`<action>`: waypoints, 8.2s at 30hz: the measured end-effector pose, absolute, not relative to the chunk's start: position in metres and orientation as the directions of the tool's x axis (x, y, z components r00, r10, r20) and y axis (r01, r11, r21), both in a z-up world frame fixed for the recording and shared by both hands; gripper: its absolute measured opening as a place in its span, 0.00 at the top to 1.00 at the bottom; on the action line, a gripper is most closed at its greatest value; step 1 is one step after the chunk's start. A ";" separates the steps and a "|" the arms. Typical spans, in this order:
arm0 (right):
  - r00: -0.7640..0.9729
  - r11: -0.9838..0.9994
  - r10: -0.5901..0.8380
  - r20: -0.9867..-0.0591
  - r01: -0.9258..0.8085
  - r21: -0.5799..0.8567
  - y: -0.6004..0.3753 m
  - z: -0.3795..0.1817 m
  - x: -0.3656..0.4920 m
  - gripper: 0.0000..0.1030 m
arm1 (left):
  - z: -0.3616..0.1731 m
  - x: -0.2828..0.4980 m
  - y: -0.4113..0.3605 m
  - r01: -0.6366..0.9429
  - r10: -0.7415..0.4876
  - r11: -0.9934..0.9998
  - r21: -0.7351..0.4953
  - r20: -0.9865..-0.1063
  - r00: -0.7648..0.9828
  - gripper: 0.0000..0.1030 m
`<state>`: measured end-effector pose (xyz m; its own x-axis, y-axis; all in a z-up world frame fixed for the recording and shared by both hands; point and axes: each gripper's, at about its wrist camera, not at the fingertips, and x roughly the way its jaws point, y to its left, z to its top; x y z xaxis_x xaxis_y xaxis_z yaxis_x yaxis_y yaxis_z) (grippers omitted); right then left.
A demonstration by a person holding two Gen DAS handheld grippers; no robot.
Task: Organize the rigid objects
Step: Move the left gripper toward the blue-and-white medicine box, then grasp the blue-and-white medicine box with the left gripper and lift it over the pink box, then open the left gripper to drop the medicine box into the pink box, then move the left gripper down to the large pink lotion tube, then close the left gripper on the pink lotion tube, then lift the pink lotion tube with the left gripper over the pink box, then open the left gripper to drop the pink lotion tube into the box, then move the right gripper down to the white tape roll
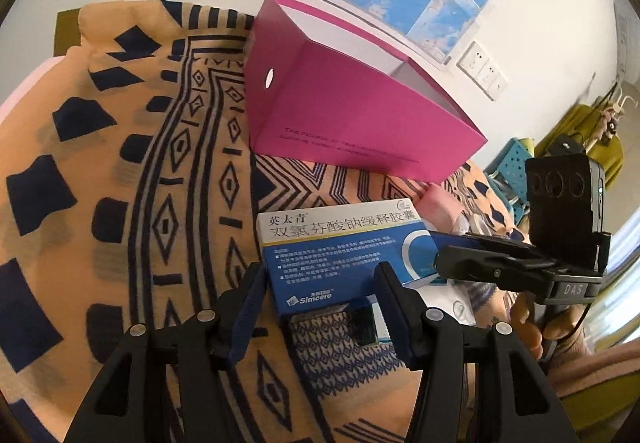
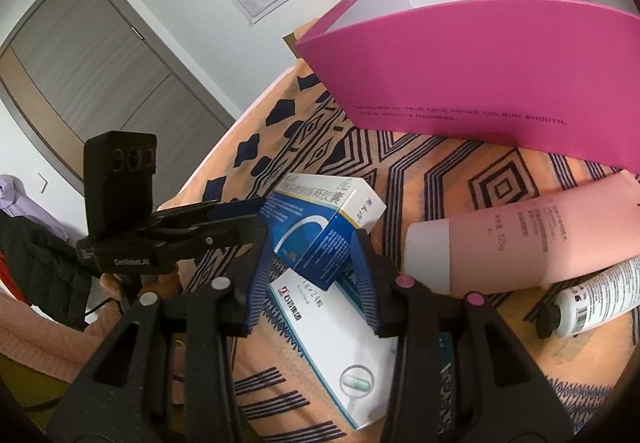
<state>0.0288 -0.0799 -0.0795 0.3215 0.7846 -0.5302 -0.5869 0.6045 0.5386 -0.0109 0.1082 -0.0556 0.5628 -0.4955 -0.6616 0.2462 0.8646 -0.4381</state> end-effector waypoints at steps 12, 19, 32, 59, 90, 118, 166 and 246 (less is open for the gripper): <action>0.364 0.615 0.783 -0.505 -0.575 0.539 -0.093 -0.070 0.025 0.58 | -0.038 -0.015 0.090 0.264 -0.460 0.887 -0.379 -0.672 0.581 0.46; 0.407 0.618 0.784 -0.469 -0.587 0.522 -0.106 -0.052 0.022 0.58 | -0.010 -0.013 0.079 0.308 -0.451 0.893 -0.329 -0.634 0.628 0.46; 0.503 0.643 0.766 -0.400 -0.607 0.466 -0.128 -0.009 0.035 0.58 | 0.043 0.011 0.054 0.362 -0.427 0.903 -0.229 -0.566 0.706 0.46; 0.544 0.703 0.711 -0.446 -0.517 0.488 -0.120 -0.014 0.149 0.57 | 0.035 0.121 0.039 0.265 -0.260 0.960 -0.094 -0.652 0.712 0.46; 0.539 0.684 0.719 -0.439 -0.436 0.585 -0.201 -0.058 0.041 0.57 | -0.011 0.033 -0.046 0.588 -0.450 0.807 -0.054 -0.702 0.553 0.46; 0.592 0.825 0.545 -0.594 -0.254 0.504 -0.235 -0.090 0.068 0.57 | -0.038 0.029 -0.051 0.539 -0.383 0.841 -0.055 -0.764 0.519 0.43; 0.643 0.798 0.583 -0.497 -0.339 0.498 -0.223 -0.052 0.038 0.54 | -0.014 0.021 -0.008 0.402 -0.416 0.890 -0.215 -0.744 0.523 0.65; 0.633 0.819 0.561 -0.532 -0.335 0.465 -0.233 -0.061 0.030 0.52 | -0.006 0.025 -0.079 0.573 -0.435 0.818 -0.060 -0.716 0.546 0.54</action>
<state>0.0297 -0.2328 -0.0614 0.6334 0.5614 -0.5325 -0.3353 0.8194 0.4650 0.0249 -0.0790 -0.0063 0.5462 -0.4355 -0.7155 0.5726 0.8176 -0.0605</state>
